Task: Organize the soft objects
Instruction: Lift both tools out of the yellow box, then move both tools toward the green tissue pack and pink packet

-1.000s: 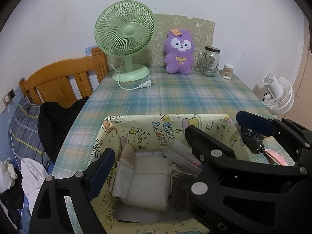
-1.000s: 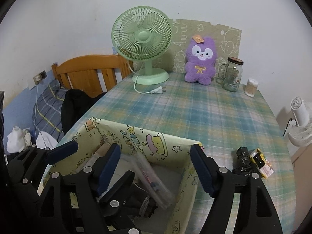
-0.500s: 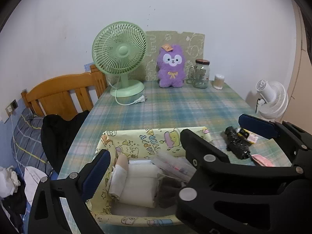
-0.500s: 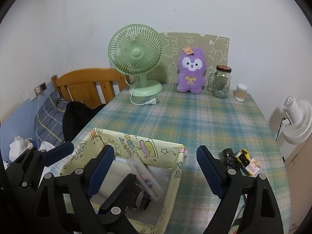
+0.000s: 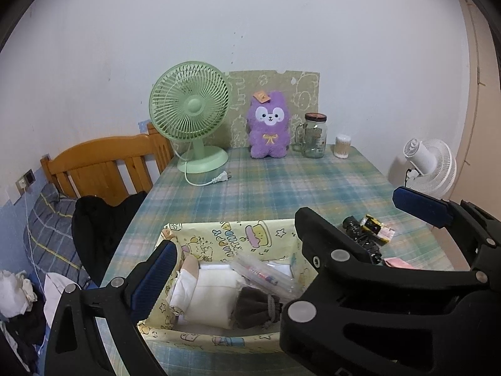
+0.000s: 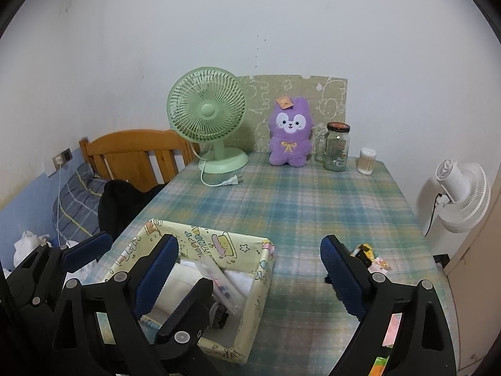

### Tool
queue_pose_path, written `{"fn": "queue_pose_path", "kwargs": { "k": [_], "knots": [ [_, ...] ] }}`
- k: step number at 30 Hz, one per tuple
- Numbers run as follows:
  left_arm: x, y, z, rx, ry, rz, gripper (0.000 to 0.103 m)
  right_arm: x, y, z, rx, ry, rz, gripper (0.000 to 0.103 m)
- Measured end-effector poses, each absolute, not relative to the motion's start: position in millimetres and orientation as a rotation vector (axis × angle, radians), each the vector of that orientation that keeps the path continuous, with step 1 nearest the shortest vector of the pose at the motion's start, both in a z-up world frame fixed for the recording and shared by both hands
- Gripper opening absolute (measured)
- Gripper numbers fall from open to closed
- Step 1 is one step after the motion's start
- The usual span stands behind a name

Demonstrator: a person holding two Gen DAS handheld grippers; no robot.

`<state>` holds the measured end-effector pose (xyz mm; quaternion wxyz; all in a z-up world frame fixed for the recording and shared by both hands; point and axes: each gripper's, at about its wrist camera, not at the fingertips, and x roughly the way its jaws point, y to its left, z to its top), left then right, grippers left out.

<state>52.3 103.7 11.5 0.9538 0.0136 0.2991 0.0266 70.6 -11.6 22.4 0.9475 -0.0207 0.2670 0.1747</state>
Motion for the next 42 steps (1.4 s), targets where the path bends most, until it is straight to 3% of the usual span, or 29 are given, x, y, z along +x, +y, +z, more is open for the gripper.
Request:
{"fn": "queue_pose_path", "kwargs": {
  "k": [23,42],
  "knots": [
    [30.8,47.5,27.2,0.044,0.528,-0.01,0.1,40.8,-71.3,39.4,0.004,0.484,0.279,0.099],
    [38.5,-7.5,0.8,0.062,0.544,-0.064,0.1,45.8,-127.2,12.6,0.018,0.482,0.229,0.1]
  ]
}}
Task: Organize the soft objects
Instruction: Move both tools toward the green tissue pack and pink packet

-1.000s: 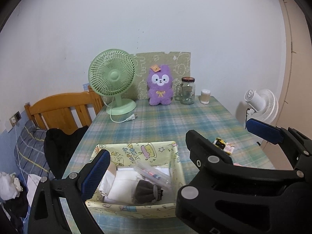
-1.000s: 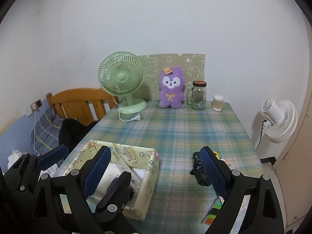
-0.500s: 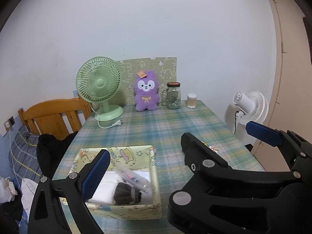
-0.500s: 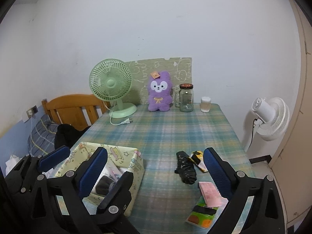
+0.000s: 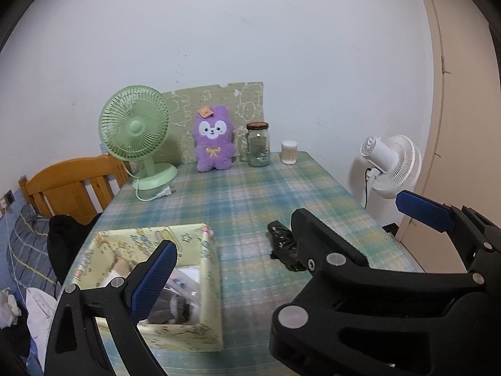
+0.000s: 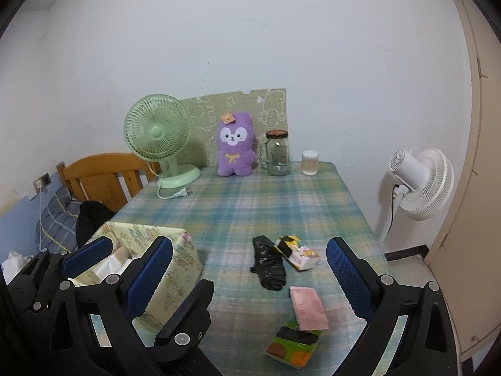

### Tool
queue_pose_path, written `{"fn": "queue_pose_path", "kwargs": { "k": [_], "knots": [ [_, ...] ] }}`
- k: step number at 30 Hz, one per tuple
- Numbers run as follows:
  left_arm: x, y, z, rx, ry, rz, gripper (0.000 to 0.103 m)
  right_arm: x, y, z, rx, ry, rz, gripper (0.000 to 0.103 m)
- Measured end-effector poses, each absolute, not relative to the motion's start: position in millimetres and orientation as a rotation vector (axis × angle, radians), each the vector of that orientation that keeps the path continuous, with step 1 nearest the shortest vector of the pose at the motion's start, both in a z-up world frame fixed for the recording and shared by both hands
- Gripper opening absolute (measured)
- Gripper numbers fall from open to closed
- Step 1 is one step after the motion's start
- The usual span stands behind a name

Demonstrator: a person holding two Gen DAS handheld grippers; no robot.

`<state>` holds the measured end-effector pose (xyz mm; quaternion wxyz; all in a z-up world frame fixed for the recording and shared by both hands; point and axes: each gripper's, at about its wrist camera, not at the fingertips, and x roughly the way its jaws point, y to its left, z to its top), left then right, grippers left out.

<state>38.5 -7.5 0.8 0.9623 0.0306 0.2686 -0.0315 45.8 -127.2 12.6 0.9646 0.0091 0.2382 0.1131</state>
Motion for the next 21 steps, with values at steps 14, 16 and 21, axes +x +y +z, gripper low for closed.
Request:
{"fn": "queue_pose_path", "kwargs": {
  "k": [14,16,21],
  "knots": [
    [46.4,-39.5,-31.1,0.06,0.598,-0.114,0.1,52.9,-159.3,-23.7,0.036,0.545,0.205,0.1],
    [47.0,-43.2,-35.1,0.059,0.598,-0.12,0.1,52.7,-162.5,-27.2,0.034,0.546,0.201,0.1],
    [50.0,-52.0,-46.3,0.063,0.615,-0.138,0.1,53.2,-172.4,-38.9,0.05,0.553,0.187,0.1]
  ]
}}
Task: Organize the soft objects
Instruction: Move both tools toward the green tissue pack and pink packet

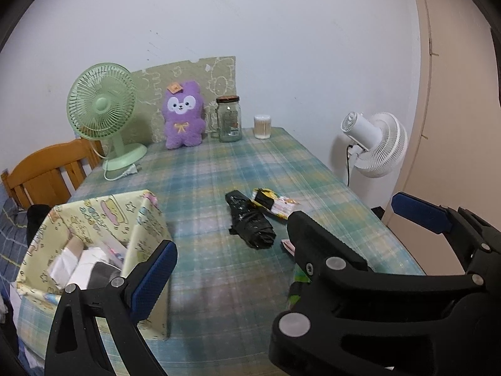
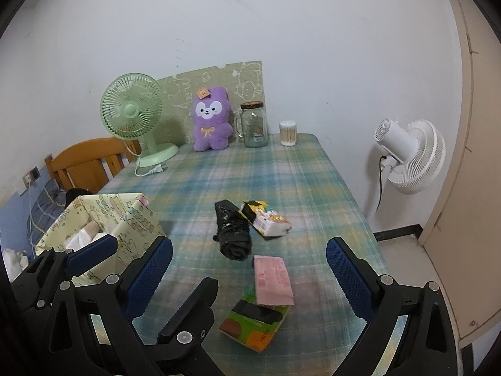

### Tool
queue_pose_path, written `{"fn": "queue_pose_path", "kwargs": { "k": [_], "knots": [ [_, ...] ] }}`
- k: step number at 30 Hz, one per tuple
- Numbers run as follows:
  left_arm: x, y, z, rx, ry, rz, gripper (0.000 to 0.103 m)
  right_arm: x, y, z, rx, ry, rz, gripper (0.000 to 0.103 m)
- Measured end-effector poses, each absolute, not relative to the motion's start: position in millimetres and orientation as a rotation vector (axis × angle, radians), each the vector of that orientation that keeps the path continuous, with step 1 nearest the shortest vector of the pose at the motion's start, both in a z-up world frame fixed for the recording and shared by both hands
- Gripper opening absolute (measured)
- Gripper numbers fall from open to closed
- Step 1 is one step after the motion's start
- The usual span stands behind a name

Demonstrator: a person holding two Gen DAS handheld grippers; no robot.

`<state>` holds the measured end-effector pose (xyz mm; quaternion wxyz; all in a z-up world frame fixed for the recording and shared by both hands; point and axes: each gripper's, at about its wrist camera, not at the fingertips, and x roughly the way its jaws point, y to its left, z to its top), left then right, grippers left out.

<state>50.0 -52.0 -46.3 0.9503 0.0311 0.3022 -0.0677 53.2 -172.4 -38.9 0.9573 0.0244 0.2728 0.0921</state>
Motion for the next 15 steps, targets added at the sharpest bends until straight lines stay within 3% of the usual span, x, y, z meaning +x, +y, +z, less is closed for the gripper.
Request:
{"fn": "queue_pose_path", "kwargs": {
  "k": [15],
  "knots": [
    [63.1,-76.8,-83.6,0.064,0.718,-0.198,0.098,62.3,-198.2,-77.3,0.088,0.629,0.157,0.094]
  ]
}}
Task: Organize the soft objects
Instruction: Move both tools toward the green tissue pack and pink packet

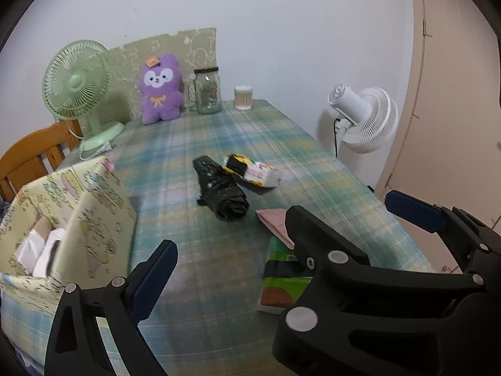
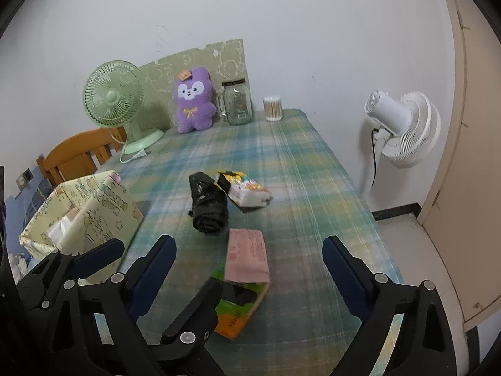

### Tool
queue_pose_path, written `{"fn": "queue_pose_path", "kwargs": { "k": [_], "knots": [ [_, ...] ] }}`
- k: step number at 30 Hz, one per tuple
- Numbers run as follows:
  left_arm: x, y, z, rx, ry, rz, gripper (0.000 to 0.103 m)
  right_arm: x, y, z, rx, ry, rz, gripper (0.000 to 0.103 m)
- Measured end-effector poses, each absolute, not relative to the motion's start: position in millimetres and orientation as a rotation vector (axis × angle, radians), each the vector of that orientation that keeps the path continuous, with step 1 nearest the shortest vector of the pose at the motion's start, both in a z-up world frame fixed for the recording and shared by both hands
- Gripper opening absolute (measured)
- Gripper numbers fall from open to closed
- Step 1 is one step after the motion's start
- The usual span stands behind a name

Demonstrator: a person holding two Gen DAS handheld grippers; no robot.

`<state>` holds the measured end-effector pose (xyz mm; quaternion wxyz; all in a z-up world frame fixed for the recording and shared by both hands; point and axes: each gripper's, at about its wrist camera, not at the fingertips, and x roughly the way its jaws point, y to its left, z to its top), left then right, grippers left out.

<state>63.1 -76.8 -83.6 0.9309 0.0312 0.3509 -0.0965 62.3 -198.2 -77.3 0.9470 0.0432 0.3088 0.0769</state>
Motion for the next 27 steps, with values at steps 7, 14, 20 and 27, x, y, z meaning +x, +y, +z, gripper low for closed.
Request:
{"fn": "queue_pose_path", "kwargs": {
  "k": [7,14,20,27],
  "knots": [
    [66.0,-86.1,-98.6,0.059,0.755,-0.215,0.097,66.0,-205.4,-90.1,0.084,0.65,0.138,0.09],
    [71.1,-96.6,-114.5,0.058,0.811,-0.238,0.094,71.6,-214.8,-104.9,0.074,0.692,0.118,0.088],
    [74.6,-103.4,-125.7,0.053,0.857,-0.265,0.085,77.4,-221.3,-117.1,0.089,0.727,0.109,0.087],
    [79.0,-105.0,-133.4,0.046,0.894,-0.266,0.068,82.0,-221.9,-124.4,0.097,0.75,0.109,0.085]
  ]
}}
